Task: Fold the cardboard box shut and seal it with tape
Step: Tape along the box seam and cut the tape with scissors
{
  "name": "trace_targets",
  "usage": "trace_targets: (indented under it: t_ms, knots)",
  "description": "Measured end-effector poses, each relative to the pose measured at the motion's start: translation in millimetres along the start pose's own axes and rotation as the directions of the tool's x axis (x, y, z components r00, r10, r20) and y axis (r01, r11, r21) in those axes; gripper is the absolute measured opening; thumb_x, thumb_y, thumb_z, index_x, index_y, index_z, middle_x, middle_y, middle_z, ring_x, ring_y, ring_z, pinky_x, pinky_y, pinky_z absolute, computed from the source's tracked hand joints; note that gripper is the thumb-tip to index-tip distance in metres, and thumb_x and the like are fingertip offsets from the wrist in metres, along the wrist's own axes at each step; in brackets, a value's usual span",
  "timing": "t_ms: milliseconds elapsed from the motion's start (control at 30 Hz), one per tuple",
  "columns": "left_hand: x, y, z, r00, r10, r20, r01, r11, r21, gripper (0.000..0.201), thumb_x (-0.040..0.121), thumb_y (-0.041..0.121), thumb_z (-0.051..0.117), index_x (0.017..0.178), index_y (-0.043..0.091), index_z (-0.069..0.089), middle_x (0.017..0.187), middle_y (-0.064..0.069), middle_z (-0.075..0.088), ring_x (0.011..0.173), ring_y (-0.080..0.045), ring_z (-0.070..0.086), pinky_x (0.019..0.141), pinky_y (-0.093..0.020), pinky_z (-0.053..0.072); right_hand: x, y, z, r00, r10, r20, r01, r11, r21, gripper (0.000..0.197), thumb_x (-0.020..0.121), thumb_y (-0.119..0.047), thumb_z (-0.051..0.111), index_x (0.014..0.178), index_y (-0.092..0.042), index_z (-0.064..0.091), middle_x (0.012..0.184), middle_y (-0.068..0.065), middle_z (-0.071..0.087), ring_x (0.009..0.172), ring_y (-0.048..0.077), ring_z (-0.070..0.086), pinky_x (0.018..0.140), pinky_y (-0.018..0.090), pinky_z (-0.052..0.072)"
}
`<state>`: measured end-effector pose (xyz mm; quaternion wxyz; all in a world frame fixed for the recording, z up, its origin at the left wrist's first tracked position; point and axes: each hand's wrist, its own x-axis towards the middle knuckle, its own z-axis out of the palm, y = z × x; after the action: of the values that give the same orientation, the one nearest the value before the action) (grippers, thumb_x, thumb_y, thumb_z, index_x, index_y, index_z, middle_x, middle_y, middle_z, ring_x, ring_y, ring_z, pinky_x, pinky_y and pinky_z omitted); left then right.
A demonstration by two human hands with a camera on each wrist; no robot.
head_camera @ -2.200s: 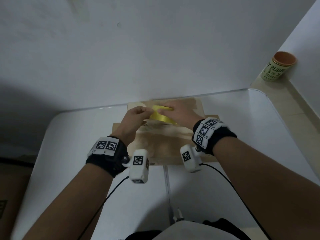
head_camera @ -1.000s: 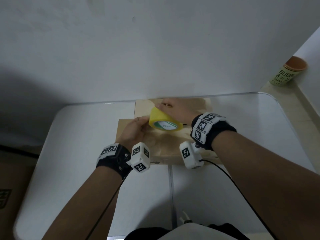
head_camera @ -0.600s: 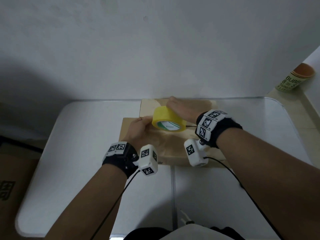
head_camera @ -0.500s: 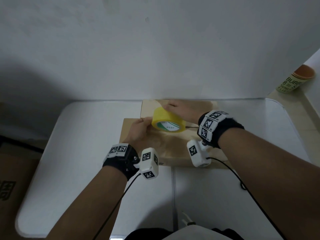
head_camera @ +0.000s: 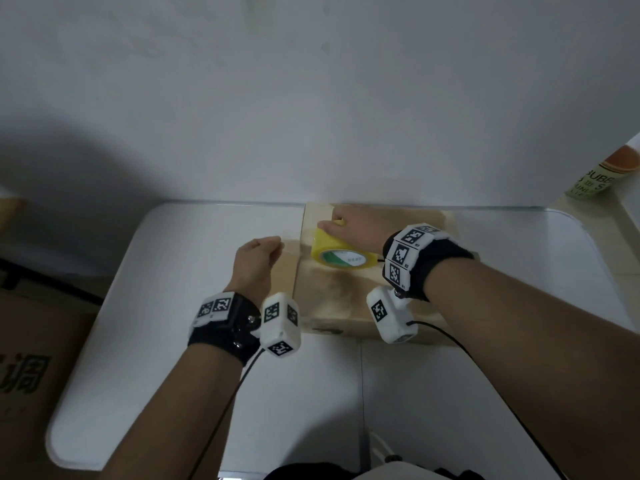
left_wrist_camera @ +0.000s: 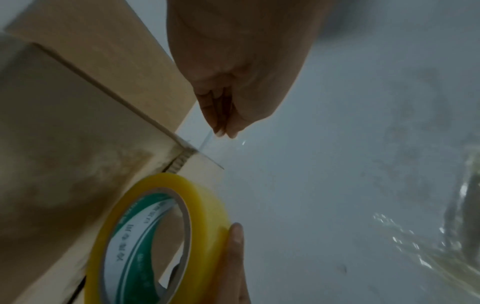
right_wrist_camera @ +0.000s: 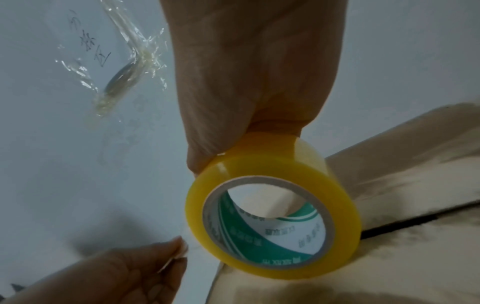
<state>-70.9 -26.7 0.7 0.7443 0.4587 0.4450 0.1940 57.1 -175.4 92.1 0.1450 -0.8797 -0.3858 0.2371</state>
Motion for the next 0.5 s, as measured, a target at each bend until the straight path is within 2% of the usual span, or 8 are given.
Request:
trace_targets:
  t_ms: [100, 200, 267, 333, 433, 500]
  knots:
    - [1.4, -13.9, -6.7, 0.997, -0.078, -0.016, 0.078, 0.996, -0.035, 0.016, 0.09, 0.005, 0.06, 0.074, 0.008, 0.059, 0.072, -0.008, 0.058, 0.066, -0.015, 0.053, 0.068, -0.025, 0.047, 3.2, -7.4, 3.1, 1.0, -0.005, 0.006, 0.006, 0.999, -0.046, 0.049, 0.096, -0.053, 0.041, 0.112, -0.011, 0.06, 0.112, 0.006, 0.06, 0.091, 0.019, 0.048, 0.07, 0.029, 0.032]
    - [3.0, -14.1, -10.9, 0.991, -0.131, 0.013, 0.132, 0.99, -0.05, 0.016, 0.092, 0.008, 0.059, 0.077, 0.009, 0.059, 0.071, -0.006, 0.061, 0.065, -0.013, 0.056, 0.064, -0.021, 0.047, 4.1, -15.1, 4.9, 0.999, 0.031, 0.023, -0.029, 0.996, -0.085, 0.062, 0.093, -0.059, 0.039, 0.125, -0.01, 0.06, 0.131, 0.01, 0.057, 0.116, 0.025, 0.052, 0.089, 0.032, 0.039]
    - [4.3, -13.8, -13.0, 0.986, -0.163, 0.033, 0.165, 0.985, -0.059, 0.016, 0.092, 0.008, 0.06, 0.076, 0.009, 0.058, 0.07, -0.005, 0.06, 0.064, -0.013, 0.054, 0.063, -0.021, 0.046, 5.7, -17.9, 5.6, 0.999, 0.039, 0.034, -0.035, 0.994, -0.107, 0.068, 0.094, -0.063, 0.034, 0.118, -0.007, 0.064, 0.121, 0.012, 0.062, 0.111, 0.027, 0.056, 0.086, 0.033, 0.04]
    - [6.3, -13.9, -14.9, 0.978, -0.206, 0.032, 0.208, 0.975, -0.075, 0.018, 0.091, 0.008, 0.061, 0.073, 0.01, 0.059, 0.069, -0.004, 0.058, 0.061, -0.012, 0.053, 0.06, -0.02, 0.045, 7.1, -21.8, 4.8, 0.998, 0.049, 0.047, -0.045, 0.995, -0.091, 0.066, 0.099, -0.055, 0.025, 0.107, -0.001, 0.064, 0.105, 0.014, 0.062, 0.103, 0.03, 0.058, 0.079, 0.034, 0.038]
    - [8.1, -14.8, -16.5, 0.958, -0.284, 0.042, 0.287, 0.95, -0.122, 0.018, 0.09, 0.011, 0.064, 0.072, 0.01, 0.06, 0.065, -0.003, 0.057, 0.057, -0.01, 0.054, 0.055, -0.018, 0.047, 10.8, -26.9, 4.5, 0.996, 0.05, 0.078, -0.044, 0.996, -0.073, 0.047, 0.102, -0.031, 0.023, 0.109, 0.0, 0.057, 0.109, 0.016, 0.06, 0.104, 0.031, 0.053, 0.081, 0.036, 0.037]
    - [10.7, -16.6, -18.1, 0.954, -0.296, 0.052, 0.3, 0.945, -0.132, 0.021, 0.089, 0.014, 0.066, 0.069, 0.011, 0.06, 0.061, -0.001, 0.056, 0.054, -0.01, 0.053, 0.052, -0.017, 0.047, 9.8, -30.1, 3.2, 0.998, 0.04, 0.04, -0.037, 0.997, -0.072, 0.046, 0.102, -0.032, 0.029, 0.103, 0.0, 0.061, 0.099, 0.013, 0.06, 0.098, 0.029, 0.054, 0.072, 0.03, 0.035]
